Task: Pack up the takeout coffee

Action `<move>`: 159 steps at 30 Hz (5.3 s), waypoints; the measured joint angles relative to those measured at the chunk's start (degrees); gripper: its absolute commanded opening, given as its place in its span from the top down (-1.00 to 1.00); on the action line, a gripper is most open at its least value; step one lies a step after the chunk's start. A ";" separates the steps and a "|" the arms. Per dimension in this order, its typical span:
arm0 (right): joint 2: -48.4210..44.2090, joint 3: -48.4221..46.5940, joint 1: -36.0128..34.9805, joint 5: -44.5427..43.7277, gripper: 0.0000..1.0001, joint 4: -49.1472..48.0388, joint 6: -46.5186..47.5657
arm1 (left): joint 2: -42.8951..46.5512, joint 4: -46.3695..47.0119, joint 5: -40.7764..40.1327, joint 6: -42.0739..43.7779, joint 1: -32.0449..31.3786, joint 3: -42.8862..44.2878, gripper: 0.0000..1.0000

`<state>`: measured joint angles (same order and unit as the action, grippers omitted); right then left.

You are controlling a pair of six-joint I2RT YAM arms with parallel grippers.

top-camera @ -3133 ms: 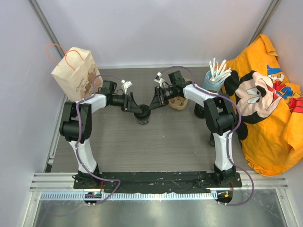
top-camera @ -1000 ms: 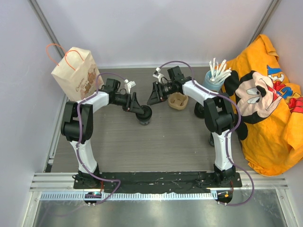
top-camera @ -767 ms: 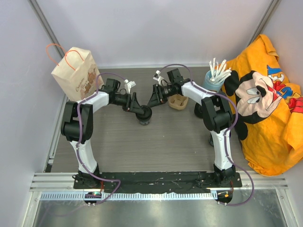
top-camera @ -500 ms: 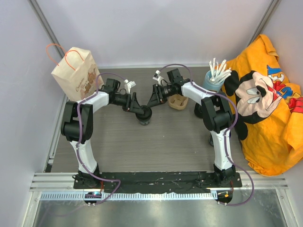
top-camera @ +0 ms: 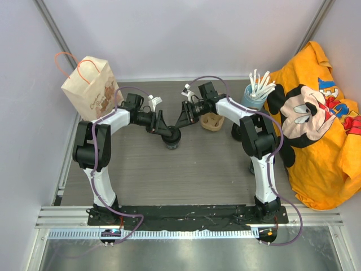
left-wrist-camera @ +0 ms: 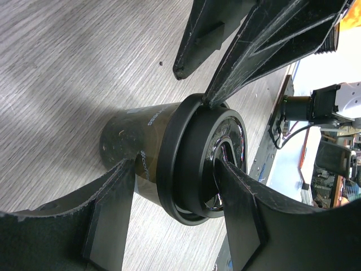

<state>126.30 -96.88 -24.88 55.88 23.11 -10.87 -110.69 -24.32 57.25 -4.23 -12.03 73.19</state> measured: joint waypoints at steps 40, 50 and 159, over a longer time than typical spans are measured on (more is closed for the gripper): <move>2.69 -4.87 -0.87 0.42 -0.02 2.93 0.42 | 0.07 -2.69 -0.90 1.51 -0.79 0.79 0.35; 3.74 -4.81 -1.64 3.63 0.05 -0.07 -2.58 | 0.07 -2.82 -0.90 1.68 -1.60 0.85 0.38; -11.85 17.03 -0.87 3.37 -0.30 2.80 3.61 | 3.87 -3.65 -5.27 1.81 -4.11 -1.62 0.77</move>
<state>114.45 -79.85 -25.76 59.24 25.91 -7.27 -106.83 -27.97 51.99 -2.42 -16.14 71.57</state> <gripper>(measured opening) 0.711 0.568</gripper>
